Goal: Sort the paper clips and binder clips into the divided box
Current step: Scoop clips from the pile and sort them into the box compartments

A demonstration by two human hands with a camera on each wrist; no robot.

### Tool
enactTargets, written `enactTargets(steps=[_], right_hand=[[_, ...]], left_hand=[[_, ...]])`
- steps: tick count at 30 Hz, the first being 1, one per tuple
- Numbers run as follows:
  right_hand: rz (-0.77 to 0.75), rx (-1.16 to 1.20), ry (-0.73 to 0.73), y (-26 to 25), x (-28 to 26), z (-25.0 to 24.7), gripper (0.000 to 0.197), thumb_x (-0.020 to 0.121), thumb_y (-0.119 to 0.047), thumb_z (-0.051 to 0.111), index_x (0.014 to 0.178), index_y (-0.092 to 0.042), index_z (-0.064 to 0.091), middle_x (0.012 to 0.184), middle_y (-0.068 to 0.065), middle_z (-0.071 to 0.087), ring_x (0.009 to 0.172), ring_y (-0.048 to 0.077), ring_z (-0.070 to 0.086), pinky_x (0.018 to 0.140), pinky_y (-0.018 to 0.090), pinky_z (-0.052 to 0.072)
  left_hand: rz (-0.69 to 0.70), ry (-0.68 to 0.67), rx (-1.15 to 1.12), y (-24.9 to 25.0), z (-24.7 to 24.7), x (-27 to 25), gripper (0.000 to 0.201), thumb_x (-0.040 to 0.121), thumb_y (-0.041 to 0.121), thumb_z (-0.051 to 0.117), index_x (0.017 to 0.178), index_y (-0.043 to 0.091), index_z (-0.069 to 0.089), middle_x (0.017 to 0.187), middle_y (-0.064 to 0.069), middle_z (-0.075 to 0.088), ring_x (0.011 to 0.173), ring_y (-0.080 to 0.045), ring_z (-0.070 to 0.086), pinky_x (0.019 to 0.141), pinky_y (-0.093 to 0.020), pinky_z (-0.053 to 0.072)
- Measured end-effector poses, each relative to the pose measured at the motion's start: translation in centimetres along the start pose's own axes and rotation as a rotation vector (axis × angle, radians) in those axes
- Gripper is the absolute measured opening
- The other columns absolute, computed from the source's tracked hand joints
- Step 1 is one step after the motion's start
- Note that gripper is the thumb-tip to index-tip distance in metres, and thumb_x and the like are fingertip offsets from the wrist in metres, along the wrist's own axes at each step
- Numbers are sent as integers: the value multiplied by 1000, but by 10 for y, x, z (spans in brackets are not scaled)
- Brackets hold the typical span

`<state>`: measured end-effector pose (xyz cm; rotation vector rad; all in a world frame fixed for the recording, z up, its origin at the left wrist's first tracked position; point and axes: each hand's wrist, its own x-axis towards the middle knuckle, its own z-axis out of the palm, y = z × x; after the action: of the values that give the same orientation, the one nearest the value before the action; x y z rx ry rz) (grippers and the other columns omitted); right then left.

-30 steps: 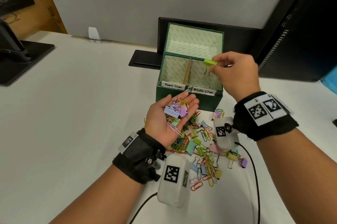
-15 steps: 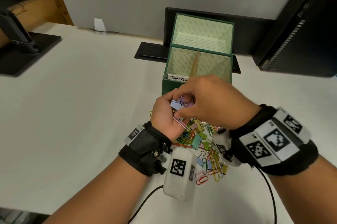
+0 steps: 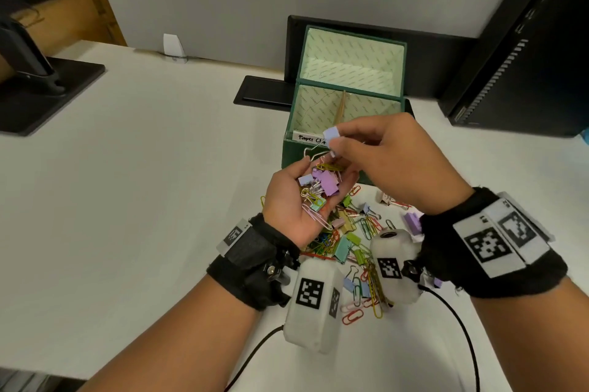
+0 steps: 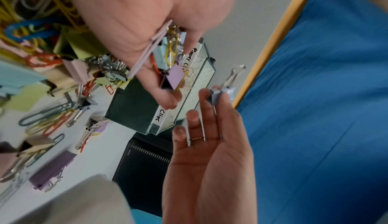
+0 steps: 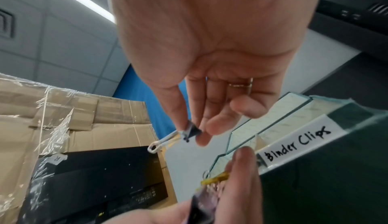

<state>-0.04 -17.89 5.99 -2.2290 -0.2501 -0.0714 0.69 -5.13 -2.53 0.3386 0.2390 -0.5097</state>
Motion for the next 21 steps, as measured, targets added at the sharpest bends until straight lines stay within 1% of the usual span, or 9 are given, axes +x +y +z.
enactTargets(steps=[2, 5, 9, 12, 14, 16, 18, 20, 21], right_hand=[[16, 69, 105, 3, 4, -5, 15, 91, -20, 65, 103, -19, 74, 81, -7, 74, 63, -3, 65, 61, 14, 50], [-1, -45, 321, 12, 19, -20, 20, 88, -26, 66, 106, -23, 74, 87, -10, 72, 73, -1, 63, 72, 23, 54], [41, -188, 430, 22, 34, -33, 21, 87, -32, 67, 104, -24, 74, 82, -12, 69, 75, -1, 62, 65, 11, 45], [107, -375, 318, 31, 37, -34, 32, 88, -41, 65, 116, -25, 69, 99, -7, 70, 97, 12, 63, 84, 25, 49], [140, -486, 197, 33, 33, -31, 42, 88, -43, 63, 128, -27, 62, 115, -6, 66, 109, 15, 57, 90, 30, 44], [46, -491, 156, 26, 23, -27, 40, 87, -43, 65, 125, -30, 62, 112, -8, 65, 95, 9, 57, 82, 25, 43], [-56, -427, 98, 13, 11, -21, 25, 83, -46, 69, 104, -33, 69, 92, -14, 67, 72, 0, 55, 66, 19, 43], [-45, -384, -27, 3, -1, -15, 16, 79, -48, 72, 83, -32, 73, 72, -17, 66, 60, -2, 55, 55, 19, 41], [-22, -390, -80, 0, -6, -12, 19, 78, -49, 73, 77, -30, 74, 64, -21, 64, 55, -3, 55, 53, 20, 40]], left_hand=[[-21, 8, -18, 2, 0, 0, 50, 101, 26, 35, 97, -10, 70, 106, -26, 67, 98, -38, 65, 88, -51, 50], [-44, 14, -50, 3, 0, 1, 49, 101, 26, 36, 97, -11, 68, 107, -27, 66, 98, -40, 63, 82, -53, 51], [-48, -3, -46, 2, -1, 2, 52, 101, 25, 37, 91, -12, 72, 107, -26, 67, 90, -40, 68, 82, -52, 53], [-50, -5, -55, 2, -1, 2, 52, 101, 25, 37, 91, -13, 71, 107, -27, 67, 87, -41, 69, 81, -52, 52], [-45, 8, -48, 2, -1, 2, 52, 101, 26, 37, 93, -12, 71, 108, -27, 67, 88, -41, 69, 81, -52, 52], [-34, 22, -48, 3, -1, 4, 50, 101, 26, 36, 97, -11, 69, 108, -27, 67, 90, -41, 68, 82, -51, 52], [-14, 26, -37, 3, -3, 4, 48, 102, 26, 35, 105, -11, 66, 111, -26, 66, 93, -39, 67, 88, -49, 51], [-2, 12, -1, 2, -3, 3, 47, 102, 27, 32, 123, -7, 57, 122, -25, 62, 104, -36, 65, 96, -45, 49], [3, 6, 21, 2, -3, 3, 46, 102, 28, 31, 127, -4, 54, 124, -24, 61, 104, -34, 65, 96, -42, 50]])
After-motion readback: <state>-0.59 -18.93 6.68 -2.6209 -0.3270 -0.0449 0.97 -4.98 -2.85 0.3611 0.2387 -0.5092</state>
